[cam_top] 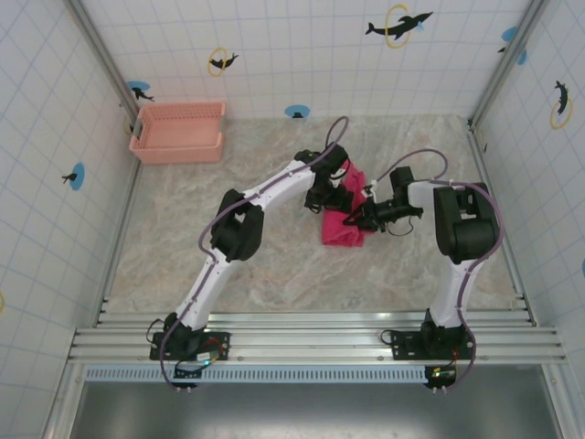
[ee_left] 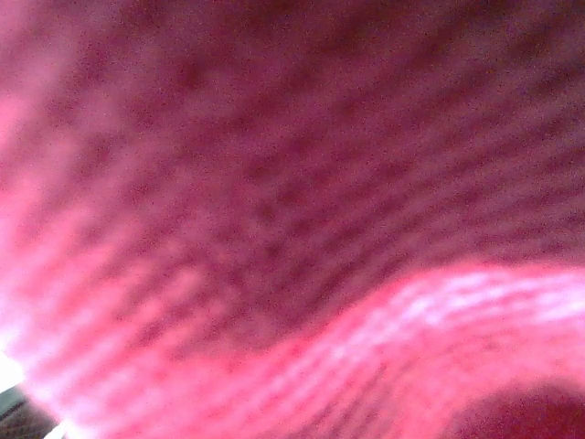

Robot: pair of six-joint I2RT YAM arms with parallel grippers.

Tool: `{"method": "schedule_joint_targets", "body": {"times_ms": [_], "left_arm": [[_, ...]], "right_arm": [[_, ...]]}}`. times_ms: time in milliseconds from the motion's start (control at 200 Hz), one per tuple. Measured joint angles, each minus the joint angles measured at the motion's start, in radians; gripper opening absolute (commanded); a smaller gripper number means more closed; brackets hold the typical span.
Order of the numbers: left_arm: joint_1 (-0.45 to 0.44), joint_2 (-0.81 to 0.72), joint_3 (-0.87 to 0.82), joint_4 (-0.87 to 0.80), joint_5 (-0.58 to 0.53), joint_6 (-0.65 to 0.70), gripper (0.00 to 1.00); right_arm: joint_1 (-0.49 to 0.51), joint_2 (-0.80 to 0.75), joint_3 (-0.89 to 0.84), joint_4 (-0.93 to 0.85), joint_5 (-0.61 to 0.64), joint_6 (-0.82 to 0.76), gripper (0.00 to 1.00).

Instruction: Roll up the long pants

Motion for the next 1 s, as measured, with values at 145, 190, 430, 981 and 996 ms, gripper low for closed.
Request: {"method": "schedule_joint_targets", "body": {"times_ms": [145,190,430,981,996], "left_arm": [[-0.01,-0.042,-0.058,0.048,0.019,-0.006,0.0],[-0.01,-0.044,-0.057,0.047,0.021,-0.012,0.0],[-0.01,-0.04,-0.033,0.002,-0.02,-0.043,0.0],[0.131,-0.039,0.016,-0.444,-0.631,0.0,0.0],[0.129,-0.039,0.014,-0.447,-0.636,0.001,0.0]], "right_arm": [[0.02,0.0,0.01,0.01,0.0,-0.004,0.13],[0.025,0.0,0.014,0.008,-0.001,-0.005,0.13],[0.039,0.0,0.057,-0.057,0.036,-0.032,0.26],[0.042,-0.196,0.139,-0.239,0.323,-0.076,0.48],[0.054,-0.196,0.138,-0.231,0.325,-0.069,0.48]]}}
